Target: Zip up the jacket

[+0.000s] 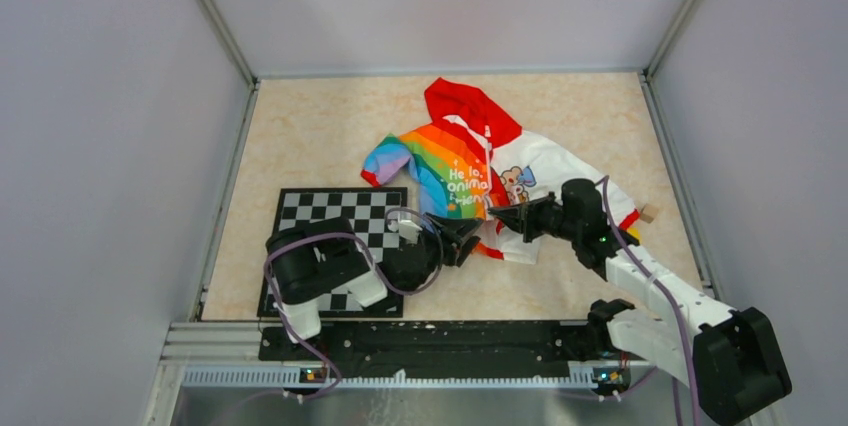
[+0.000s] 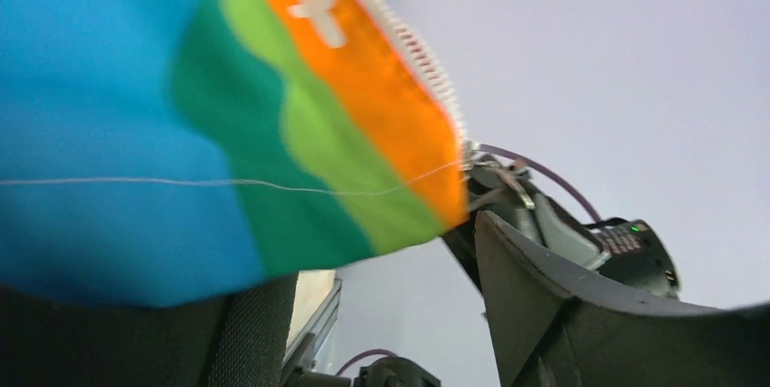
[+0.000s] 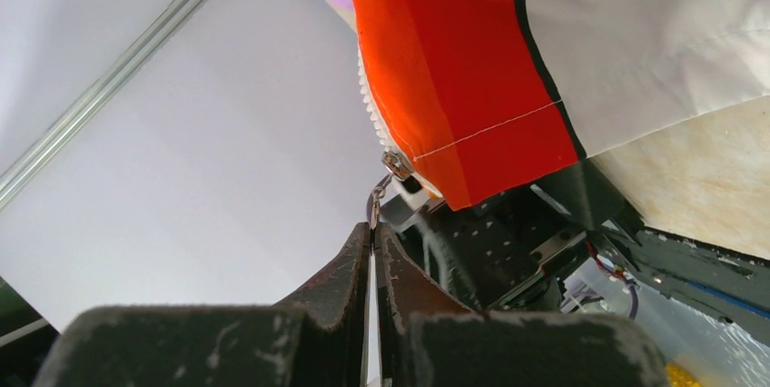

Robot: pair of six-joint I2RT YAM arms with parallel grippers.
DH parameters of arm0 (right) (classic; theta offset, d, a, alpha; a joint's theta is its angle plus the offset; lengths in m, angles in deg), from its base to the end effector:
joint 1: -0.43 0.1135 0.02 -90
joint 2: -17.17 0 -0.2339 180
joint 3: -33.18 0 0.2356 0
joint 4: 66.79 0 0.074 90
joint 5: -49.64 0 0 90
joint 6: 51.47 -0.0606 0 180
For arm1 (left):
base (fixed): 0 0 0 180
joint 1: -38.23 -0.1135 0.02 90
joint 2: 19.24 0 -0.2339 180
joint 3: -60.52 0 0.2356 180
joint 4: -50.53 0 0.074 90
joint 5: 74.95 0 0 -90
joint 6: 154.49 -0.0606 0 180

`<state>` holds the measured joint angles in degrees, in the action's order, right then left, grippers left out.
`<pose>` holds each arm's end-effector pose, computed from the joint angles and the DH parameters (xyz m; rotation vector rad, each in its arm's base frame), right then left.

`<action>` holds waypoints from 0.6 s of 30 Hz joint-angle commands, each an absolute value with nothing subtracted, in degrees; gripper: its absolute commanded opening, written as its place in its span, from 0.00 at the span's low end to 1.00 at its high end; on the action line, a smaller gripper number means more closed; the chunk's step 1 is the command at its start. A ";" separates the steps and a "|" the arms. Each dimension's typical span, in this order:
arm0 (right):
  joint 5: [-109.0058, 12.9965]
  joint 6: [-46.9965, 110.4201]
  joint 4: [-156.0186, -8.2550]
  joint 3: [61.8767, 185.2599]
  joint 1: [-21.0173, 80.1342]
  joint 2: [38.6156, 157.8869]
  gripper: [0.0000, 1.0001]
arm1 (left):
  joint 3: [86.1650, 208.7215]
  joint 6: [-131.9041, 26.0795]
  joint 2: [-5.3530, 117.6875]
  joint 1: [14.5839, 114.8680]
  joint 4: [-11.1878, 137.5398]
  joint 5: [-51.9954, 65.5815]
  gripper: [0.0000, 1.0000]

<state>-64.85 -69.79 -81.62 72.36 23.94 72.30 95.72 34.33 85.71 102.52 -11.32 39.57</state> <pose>0.1952 0.1123 0.1746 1.5291 2.1537 1.5923 0.1484 -0.2502 0.1007 -0.9568 1.8009 -1.6620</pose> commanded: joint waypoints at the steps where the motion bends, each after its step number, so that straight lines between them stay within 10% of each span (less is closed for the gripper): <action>1: -65.74 -71.05 -80.48 72.56 24.03 72.23 0.00 | 97.47 27.00 82.65 103.66 -18.95 44.24 0.73; 18: -65.15 -71.42 -83.54 72.80 24.16 70.78 0.00 | 100.93 25.42 89.78 104.41 -24.40 50.61 0.46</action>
